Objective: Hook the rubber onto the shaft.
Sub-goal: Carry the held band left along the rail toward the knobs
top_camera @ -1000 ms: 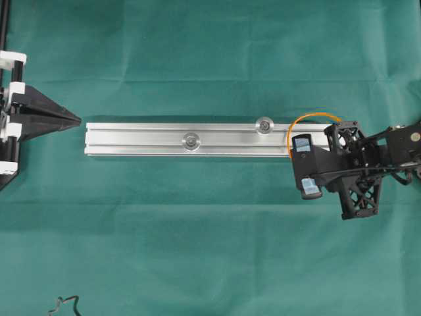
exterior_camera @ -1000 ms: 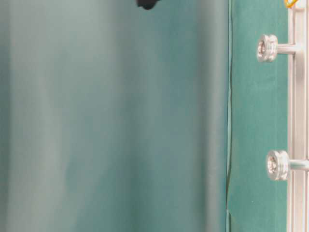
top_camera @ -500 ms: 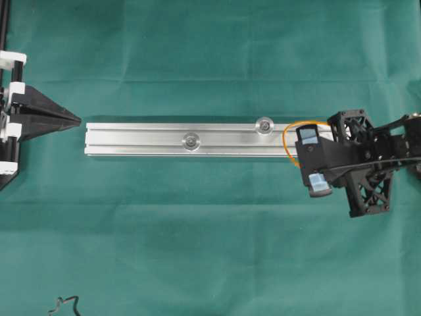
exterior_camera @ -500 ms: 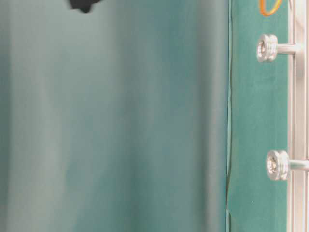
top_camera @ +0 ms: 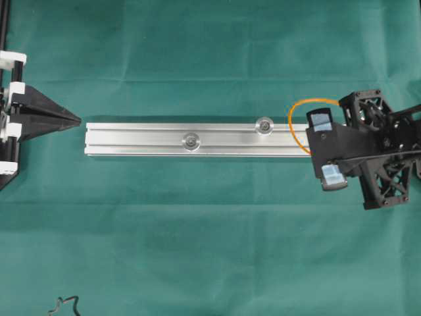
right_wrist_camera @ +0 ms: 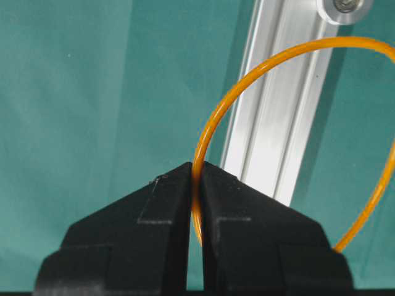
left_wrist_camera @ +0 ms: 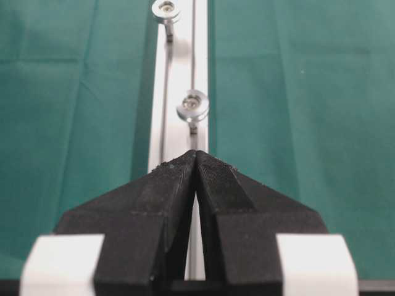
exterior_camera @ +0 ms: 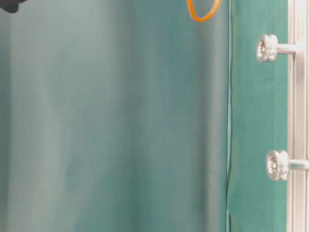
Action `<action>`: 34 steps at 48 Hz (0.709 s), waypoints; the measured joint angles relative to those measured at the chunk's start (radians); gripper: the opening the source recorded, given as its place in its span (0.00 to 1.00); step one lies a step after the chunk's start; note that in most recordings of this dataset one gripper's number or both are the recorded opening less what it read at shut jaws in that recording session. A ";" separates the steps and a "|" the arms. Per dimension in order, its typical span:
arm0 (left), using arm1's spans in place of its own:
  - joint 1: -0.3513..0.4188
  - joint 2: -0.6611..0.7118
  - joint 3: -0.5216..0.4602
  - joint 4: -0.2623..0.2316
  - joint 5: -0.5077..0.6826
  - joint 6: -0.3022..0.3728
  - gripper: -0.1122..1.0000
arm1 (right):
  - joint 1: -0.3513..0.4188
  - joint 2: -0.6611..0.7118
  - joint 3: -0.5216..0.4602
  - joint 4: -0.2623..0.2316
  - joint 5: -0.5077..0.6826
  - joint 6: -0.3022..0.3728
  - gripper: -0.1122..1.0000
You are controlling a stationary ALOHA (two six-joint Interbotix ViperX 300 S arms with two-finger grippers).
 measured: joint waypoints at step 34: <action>0.000 0.000 0.000 0.000 0.000 0.000 0.10 | -0.002 -0.009 -0.025 -0.017 0.032 -0.002 0.15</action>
